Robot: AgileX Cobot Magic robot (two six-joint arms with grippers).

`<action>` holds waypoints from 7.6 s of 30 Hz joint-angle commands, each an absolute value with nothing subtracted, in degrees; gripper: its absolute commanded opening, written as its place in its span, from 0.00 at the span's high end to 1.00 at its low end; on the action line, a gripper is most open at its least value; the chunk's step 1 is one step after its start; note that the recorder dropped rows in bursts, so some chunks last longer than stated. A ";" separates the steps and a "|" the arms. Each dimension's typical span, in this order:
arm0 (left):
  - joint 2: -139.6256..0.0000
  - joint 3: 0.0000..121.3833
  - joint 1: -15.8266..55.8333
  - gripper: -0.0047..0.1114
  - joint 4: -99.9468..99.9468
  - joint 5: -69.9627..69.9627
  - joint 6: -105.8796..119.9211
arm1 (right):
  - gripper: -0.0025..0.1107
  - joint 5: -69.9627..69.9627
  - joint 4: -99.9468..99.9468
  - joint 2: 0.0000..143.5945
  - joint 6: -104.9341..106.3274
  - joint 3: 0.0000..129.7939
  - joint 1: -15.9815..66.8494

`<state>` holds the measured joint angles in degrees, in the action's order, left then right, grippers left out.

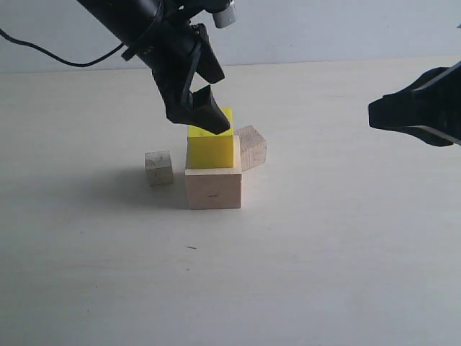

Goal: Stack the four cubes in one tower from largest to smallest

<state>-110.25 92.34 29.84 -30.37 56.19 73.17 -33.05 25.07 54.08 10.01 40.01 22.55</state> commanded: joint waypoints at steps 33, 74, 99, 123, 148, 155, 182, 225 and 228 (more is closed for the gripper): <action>-94.19 92.62 29.11 0.96 -17.43 55.19 34.51 | 0.98 -39.98 8.48 80.73 15.21 72.17 16.96; -87.68 92.62 29.11 0.96 -16.56 66.35 27.78 | 0.51 -53.89 25.16 123.87 63.99 102.38 13.88; -87.68 92.62 29.11 0.96 -16.56 68.76 27.78 | 0.38 -51.43 28.86 125.11 101.41 102.38 13.88; -87.68 92.62 29.11 0.96 -16.56 69.96 28.20 | 0.38 -64.78 45.10 131.46 118.07 102.38 13.88; -87.68 92.62 29.11 0.96 -16.43 69.96 28.18 | 0.38 -67.12 52.89 134.95 120.65 102.38 10.72; -87.68 92.62 29.11 0.96 -15.84 69.96 28.18 | 0.38 -69.18 55.88 135.07 120.65 102.38 10.72; -87.68 90.60 29.11 0.96 -15.71 69.96 28.18 | 0.38 -64.67 63.40 138.94 119.89 102.38 6.32; -87.68 89.17 29.11 0.96 -15.56 67.32 29.50 | 0.38 -69.96 71.05 140.79 118.67 103.21 6.62; -87.68 89.17 29.11 0.96 -15.56 67.21 29.50 | 0.38 -69.96 71.15 140.78 118.67 103.21 6.62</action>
<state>-88.05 89.46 29.27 -15.53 67.66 29.51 -69.48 70.69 141.01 118.85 102.89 6.58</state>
